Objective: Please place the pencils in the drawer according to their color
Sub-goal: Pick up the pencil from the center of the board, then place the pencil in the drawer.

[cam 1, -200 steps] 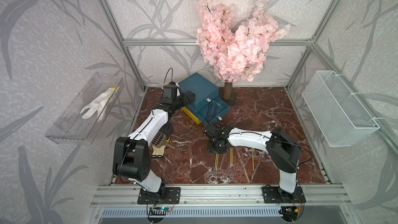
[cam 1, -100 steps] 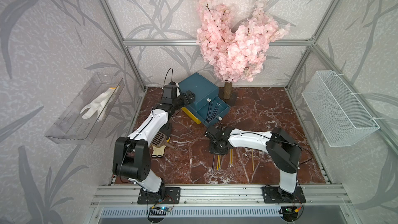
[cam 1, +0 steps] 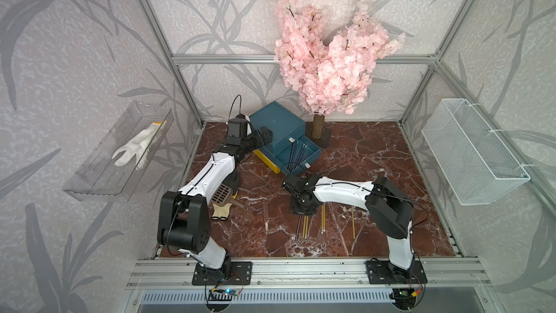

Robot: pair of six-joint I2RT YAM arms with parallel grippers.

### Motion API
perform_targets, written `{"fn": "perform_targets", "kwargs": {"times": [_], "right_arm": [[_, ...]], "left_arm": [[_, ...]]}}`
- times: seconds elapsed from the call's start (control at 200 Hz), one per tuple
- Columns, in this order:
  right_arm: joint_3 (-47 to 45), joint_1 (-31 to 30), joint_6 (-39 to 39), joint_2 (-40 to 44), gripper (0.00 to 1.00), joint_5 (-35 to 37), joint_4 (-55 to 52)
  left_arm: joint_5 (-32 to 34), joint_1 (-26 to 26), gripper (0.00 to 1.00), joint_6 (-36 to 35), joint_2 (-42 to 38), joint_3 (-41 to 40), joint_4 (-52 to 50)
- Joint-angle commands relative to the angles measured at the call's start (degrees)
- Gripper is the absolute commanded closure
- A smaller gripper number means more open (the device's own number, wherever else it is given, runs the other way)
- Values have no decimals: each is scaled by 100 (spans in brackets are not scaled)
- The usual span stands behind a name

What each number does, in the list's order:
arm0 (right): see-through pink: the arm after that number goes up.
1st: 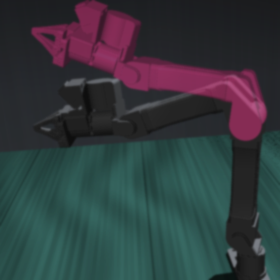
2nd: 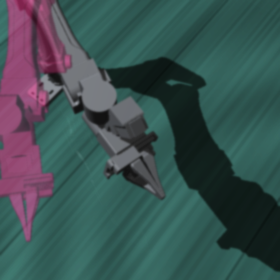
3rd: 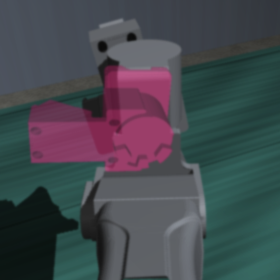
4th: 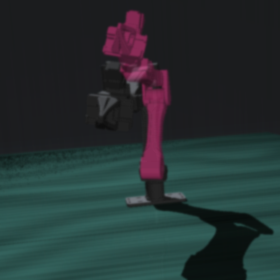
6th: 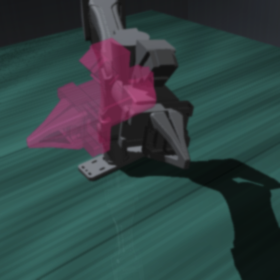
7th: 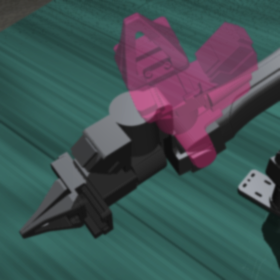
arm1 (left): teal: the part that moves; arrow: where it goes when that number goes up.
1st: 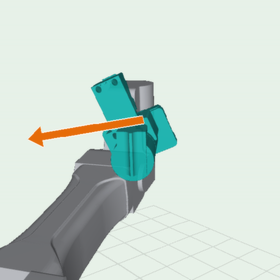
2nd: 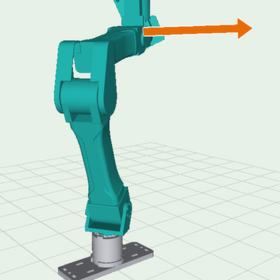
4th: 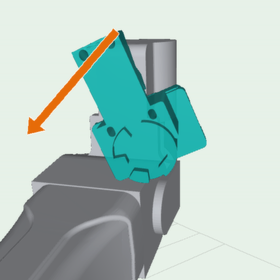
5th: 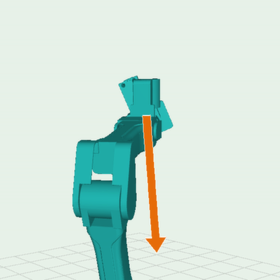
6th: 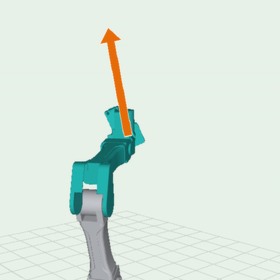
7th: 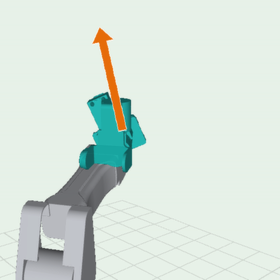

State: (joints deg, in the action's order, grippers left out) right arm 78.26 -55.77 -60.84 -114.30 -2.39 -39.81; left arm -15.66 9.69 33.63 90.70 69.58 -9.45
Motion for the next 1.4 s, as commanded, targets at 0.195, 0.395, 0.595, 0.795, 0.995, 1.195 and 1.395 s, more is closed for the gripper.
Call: {"fn": "perform_targets", "kwargs": {"times": [0.195, 0.395, 0.595, 0.795, 0.995, 1.195, 1.395], "right_arm": [[157, 12, -39, -446, 81, -26, -708], [318, 10, -51, -697, 99, -271, -519], [246, 13, -142, -559, 100, -531, -113], [145, -3, -372, -101, 100, -742, 342], [26, -57, -521, 462, 100, -789, 634], [-301, -75, -640, 1144, 100, -789, 848], [-577, -49, -655, 1867, 100, -659, 851]], "left_arm": [[81, 41, 0, -189, 229, -459, -1129], [79, 41, 0, -155, 245, -490, -1099], [115, 41, 0, -189, 251, -482, -1139], [213, 33, 0, -237, 241, -461, -1233], [299, 33, 0, -319, 212, -438, -1311], [353, 33, 0, -313, 118, -445, -1366], [456, 37, 0, -357, 30, -442, -1441]]}}
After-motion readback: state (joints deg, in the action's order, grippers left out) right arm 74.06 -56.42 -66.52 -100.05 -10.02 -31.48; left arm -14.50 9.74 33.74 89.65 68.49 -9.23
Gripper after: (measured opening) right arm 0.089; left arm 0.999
